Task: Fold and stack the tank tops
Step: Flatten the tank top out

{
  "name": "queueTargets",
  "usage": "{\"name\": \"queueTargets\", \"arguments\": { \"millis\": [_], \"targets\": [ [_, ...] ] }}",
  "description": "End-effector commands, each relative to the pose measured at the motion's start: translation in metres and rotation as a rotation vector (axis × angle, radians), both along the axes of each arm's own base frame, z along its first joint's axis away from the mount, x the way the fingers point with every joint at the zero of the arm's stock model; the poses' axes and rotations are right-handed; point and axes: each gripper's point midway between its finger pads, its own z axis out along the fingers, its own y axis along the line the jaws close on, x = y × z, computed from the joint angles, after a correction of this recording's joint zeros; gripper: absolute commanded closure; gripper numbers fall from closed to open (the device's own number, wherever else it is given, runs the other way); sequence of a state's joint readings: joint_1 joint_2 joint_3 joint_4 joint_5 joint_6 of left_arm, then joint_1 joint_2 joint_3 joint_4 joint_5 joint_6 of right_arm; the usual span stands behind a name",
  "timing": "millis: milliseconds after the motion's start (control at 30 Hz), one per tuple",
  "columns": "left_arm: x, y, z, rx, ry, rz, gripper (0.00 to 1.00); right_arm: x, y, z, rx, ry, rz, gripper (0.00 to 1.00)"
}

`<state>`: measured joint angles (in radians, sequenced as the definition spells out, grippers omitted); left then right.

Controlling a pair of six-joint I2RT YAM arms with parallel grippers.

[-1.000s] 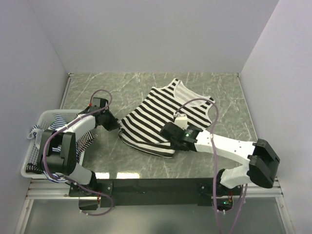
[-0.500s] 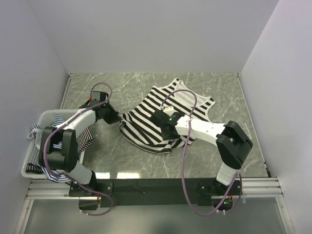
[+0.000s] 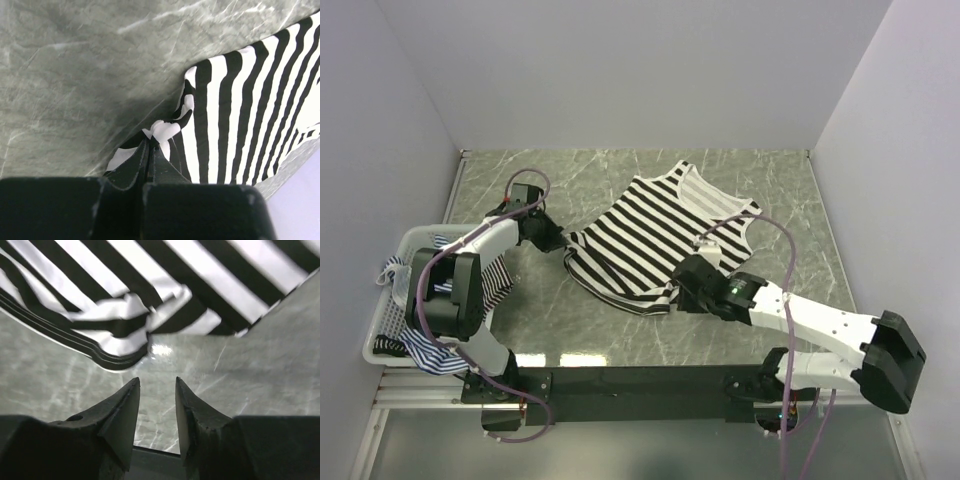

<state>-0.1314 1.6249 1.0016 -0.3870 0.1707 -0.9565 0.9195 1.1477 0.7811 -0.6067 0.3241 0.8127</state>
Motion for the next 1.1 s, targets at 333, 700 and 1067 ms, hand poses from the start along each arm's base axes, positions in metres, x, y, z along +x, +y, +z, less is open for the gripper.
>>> {"name": "queueTargets", "arguments": {
  "millis": [333, 700, 1067],
  "targets": [
    [0.016, 0.001, 0.013, -0.005, -0.046, 0.022, 0.99, 0.014, 0.051, -0.042, 0.192, 0.030, -0.053, 0.50],
    [0.014, 0.001, 0.012, -0.002, -0.043, 0.013, 0.99, 0.016, 0.050, -0.070, 0.142, 0.070, -0.087, 0.48],
    [0.011, 0.001, 0.011, -0.001, -0.041, 0.010, 0.99, -0.012, 0.031, -0.085, 0.054, 0.127, -0.089, 0.44]
  ]
}}
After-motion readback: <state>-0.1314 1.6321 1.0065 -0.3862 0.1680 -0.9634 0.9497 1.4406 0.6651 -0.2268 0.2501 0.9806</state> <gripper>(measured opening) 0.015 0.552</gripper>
